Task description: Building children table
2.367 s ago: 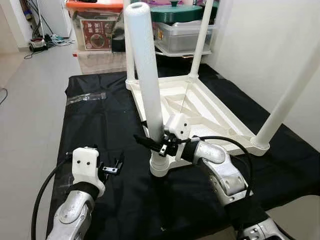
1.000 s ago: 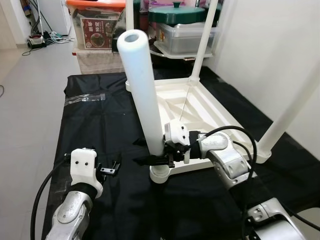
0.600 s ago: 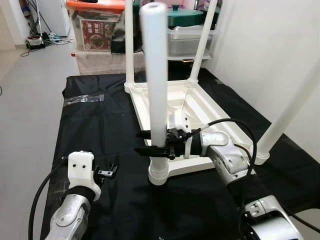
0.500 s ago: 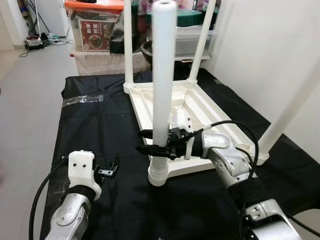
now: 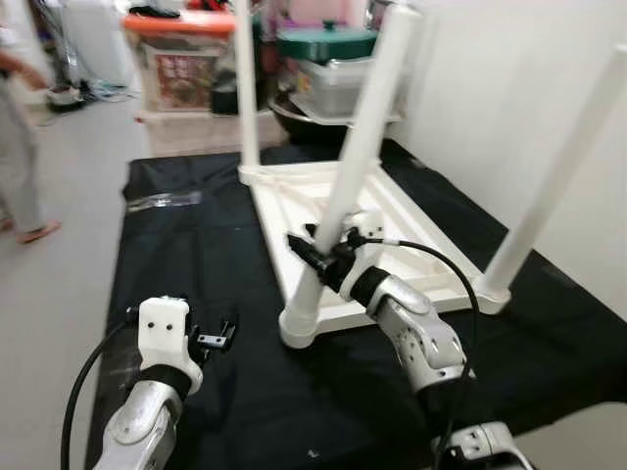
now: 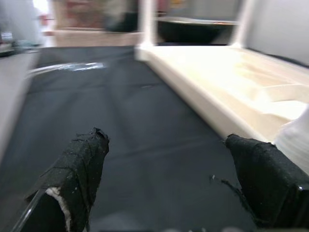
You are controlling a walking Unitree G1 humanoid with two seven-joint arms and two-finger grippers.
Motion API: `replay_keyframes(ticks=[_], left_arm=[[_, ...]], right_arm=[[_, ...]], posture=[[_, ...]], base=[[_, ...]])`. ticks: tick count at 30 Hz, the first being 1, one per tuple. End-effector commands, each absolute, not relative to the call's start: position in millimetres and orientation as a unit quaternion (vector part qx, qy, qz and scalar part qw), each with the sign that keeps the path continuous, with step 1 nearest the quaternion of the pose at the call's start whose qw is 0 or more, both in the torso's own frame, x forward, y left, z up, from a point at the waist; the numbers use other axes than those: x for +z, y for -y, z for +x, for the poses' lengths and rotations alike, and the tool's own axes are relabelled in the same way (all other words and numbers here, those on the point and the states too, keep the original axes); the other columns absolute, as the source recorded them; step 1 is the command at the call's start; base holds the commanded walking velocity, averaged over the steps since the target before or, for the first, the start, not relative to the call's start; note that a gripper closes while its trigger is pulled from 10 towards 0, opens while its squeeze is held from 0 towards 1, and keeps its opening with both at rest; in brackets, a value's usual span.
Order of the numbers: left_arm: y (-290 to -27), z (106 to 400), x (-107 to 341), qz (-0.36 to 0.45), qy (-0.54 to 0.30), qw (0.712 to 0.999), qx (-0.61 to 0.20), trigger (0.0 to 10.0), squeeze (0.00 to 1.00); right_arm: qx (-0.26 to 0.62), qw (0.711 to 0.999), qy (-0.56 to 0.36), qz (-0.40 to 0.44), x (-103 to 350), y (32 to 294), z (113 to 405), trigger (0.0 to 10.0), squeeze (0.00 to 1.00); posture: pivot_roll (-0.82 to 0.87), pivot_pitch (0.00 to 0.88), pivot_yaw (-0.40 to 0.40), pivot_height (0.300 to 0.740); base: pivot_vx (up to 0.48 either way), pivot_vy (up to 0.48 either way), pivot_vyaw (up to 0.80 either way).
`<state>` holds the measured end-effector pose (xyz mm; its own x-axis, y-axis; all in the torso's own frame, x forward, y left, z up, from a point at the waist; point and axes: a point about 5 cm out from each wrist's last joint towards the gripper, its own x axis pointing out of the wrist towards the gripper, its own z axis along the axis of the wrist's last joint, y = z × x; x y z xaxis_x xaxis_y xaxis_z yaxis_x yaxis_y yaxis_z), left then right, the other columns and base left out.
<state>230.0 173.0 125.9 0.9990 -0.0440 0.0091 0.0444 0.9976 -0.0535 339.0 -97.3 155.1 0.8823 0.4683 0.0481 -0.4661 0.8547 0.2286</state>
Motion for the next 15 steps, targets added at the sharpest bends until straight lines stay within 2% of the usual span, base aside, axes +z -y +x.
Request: replay_keyframes(ticks=[1,5,10,15], left_arm=[[-173,230,125,-0.028,0.005,0.999,-0.018,10.0,0.0],[-170,235,125,-0.026,0.003,0.999,-0.026,10.0,0.0],[-171,243,124,-0.023,0.003,0.999,-0.027,10.0,0.0],[-172,244,124,-0.022,0.003,0.999,-0.026,10.0,0.0]], right_arm=[[0.129,0.985,-0.081,0.08,120,135,335,10.0,0.0],[0.141,0.983,-0.085,0.075,121,133,333,10.0,0.0],[0.197,0.975,-0.083,0.06,126,117,332,10.0,0.0],[0.201,0.974,-0.081,0.061,128,113,332,10.0,0.0]], posture=[[0.04,0.0,-0.062,0.74],[0.02,0.0,-0.053,0.74],[0.03,0.0,-0.064,0.74],[0.03,0.0,-0.065,0.74]], base=[[0.0,0.0,0.0],[0.0,0.0,0.0],[0.0,0.0,0.0],[0.0,0.0,0.0]])
